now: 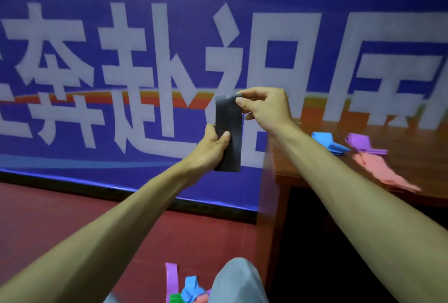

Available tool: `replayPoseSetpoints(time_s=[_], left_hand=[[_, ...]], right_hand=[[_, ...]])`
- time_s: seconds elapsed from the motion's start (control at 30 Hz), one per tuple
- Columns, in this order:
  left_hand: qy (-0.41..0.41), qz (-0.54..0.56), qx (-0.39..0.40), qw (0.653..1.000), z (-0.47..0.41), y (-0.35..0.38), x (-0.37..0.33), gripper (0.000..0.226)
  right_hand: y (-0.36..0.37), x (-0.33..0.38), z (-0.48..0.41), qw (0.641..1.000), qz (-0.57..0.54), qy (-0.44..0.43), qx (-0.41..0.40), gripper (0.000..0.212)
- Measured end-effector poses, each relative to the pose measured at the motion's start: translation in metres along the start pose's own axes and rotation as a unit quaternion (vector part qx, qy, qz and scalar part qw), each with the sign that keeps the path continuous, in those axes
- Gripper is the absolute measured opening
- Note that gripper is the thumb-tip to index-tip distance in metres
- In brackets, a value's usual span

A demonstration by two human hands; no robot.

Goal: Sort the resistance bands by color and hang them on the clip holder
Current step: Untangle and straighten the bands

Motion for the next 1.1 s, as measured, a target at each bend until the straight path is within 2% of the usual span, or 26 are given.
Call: replayPoseSetpoints(time_s=[0.17,0.3,0.53,0.77,0.9,0.97,1.1], left_hand=[[0.013,-0.031,0.038,0.999,-0.01,0.048,-0.048,0.016],[0.056,-0.032,0.076,0.995,-0.018,0.092,-0.074,0.017],[0.055,-0.032,0.121,0.991,-0.043,0.151,-0.085,0.017],[-0.006,-0.122,0.13,0.984,-0.067,0.179,-0.063,0.021],[-0.014,-0.207,0.145,0.967,-0.078,0.182,-0.051,0.029],[-0.001,-0.24,0.126,0.963,-0.082,0.183,-0.05,0.027],[0.032,-0.327,0.101,0.939,-0.089,0.185,-0.049,0.028]], right_hand=[[-0.072,0.016,-0.005,0.997,0.071,0.001,-0.04,0.013],[-0.127,0.017,-0.007,0.99,0.117,0.02,-0.075,0.007],[-0.194,-0.007,-0.01,0.983,0.146,0.055,-0.097,0.008],[-0.21,-0.072,-0.023,0.976,0.145,0.144,-0.075,0.003],[-0.207,-0.101,-0.025,0.967,0.167,0.182,-0.058,0.018],[-0.205,-0.113,-0.025,0.965,0.167,0.194,-0.062,0.019],[-0.204,-0.127,-0.024,0.959,0.168,0.212,-0.085,0.005]])
Point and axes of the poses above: each hand's wrist, its own z-axis away from the middle knuckle, its own y-axis out of the palm, x = y × z, the point moved 3 cm from there along -z, towards the middle knuckle, and after that the axes turned 12 degrees about -z, right-handed, at the moved point
